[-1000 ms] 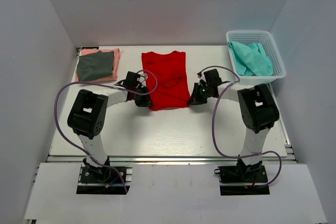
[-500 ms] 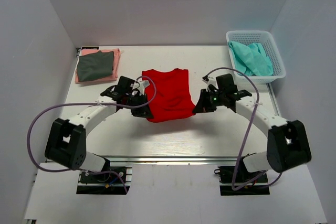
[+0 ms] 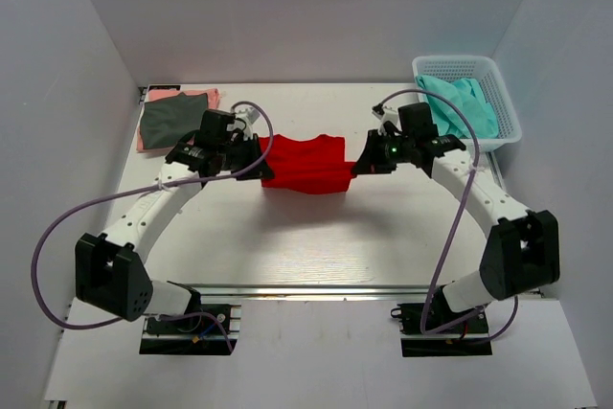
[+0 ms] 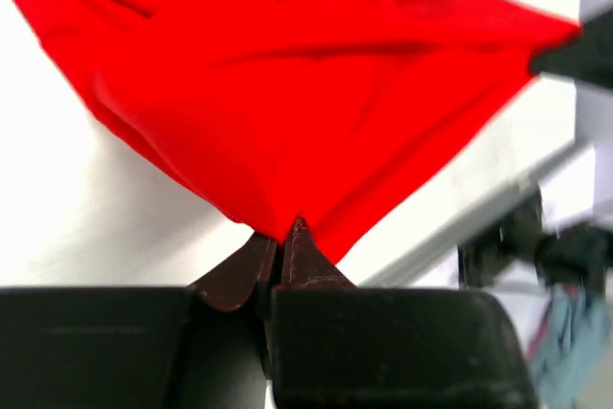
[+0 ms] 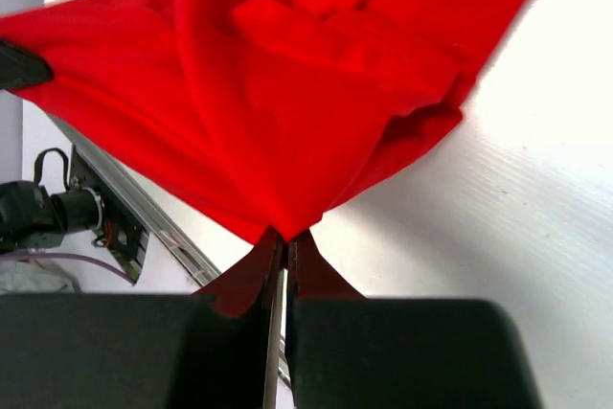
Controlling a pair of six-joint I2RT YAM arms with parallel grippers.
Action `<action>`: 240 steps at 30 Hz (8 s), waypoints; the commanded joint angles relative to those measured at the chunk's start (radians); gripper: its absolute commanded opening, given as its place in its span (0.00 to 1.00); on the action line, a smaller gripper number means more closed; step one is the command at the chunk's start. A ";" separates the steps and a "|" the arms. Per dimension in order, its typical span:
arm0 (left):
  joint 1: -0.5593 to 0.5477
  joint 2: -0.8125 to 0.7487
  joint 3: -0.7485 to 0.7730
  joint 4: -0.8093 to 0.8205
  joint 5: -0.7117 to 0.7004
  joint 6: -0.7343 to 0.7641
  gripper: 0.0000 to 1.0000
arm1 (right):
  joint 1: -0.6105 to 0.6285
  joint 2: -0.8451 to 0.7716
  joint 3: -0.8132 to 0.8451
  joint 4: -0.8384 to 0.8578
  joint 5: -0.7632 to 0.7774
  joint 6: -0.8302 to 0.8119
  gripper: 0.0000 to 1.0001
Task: Fold and stack the t-shirts
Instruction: Fold the tshirt, then neatly place the folded tshirt to the corner
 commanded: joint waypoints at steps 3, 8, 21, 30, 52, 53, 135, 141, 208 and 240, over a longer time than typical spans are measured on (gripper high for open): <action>0.030 0.053 0.093 -0.013 -0.220 -0.099 0.00 | -0.030 0.109 0.155 0.009 0.027 0.030 0.00; 0.053 0.136 0.133 0.010 -0.245 -0.145 0.00 | -0.050 0.216 0.257 0.010 -0.035 0.039 0.00; 0.126 0.337 0.236 0.145 -0.197 -0.156 0.00 | -0.084 0.494 0.488 0.010 -0.102 0.033 0.00; 0.135 0.490 0.412 0.124 -0.203 -0.128 0.00 | -0.092 0.597 0.614 -0.008 -0.071 -0.005 0.00; 0.240 0.834 0.699 0.346 -0.113 -0.159 1.00 | -0.096 1.025 1.049 0.310 0.009 0.048 0.90; 0.240 0.834 0.744 0.325 -0.084 -0.144 1.00 | -0.093 1.019 1.065 0.302 -0.008 0.042 0.90; 0.090 0.963 0.507 0.176 -0.114 0.031 0.78 | -0.082 0.143 -0.177 0.739 0.129 0.143 0.90; 0.059 0.984 0.593 0.098 -0.286 0.079 0.34 | -0.082 0.108 -0.223 0.742 0.171 0.122 0.90; 0.568 0.976 1.171 0.064 -0.691 0.803 0.99 | -0.078 0.103 -0.173 0.613 0.278 0.105 0.90; 0.508 0.791 0.640 0.254 0.295 0.395 0.10 | -0.078 0.066 -0.251 0.646 0.221 0.113 0.90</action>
